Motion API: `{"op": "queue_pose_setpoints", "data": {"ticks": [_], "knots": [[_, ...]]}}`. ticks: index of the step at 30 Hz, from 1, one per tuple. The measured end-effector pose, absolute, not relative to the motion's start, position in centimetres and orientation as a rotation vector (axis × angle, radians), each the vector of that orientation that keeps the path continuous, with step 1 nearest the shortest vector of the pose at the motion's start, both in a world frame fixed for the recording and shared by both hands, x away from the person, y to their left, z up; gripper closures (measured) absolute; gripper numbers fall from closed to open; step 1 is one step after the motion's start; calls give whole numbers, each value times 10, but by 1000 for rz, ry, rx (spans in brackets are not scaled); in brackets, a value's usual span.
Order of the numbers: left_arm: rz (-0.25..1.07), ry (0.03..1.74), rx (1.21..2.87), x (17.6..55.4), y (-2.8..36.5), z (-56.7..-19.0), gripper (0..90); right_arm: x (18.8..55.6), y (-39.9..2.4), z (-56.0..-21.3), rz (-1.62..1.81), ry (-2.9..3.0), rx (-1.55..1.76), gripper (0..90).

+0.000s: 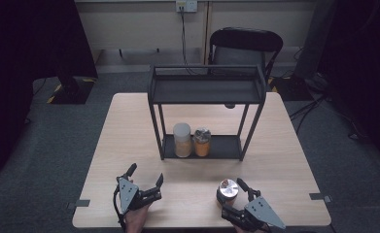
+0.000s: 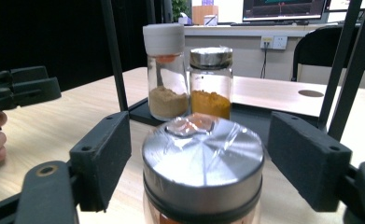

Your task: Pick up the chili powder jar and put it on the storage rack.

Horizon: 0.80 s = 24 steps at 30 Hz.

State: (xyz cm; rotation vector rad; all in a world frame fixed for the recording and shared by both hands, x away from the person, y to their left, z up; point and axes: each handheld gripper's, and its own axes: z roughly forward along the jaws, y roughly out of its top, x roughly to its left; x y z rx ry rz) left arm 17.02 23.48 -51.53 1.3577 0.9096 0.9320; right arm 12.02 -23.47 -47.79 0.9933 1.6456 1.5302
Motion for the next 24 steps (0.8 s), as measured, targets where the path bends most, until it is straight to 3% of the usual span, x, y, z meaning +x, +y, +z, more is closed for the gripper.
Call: {"op": "queue_pose_setpoints", "data": {"ticks": [24], "knots": [[933, 909, 1356, 170, 235, -516, 3, 125, -231, -476, 1475, 1699, 1002, 345]]}}
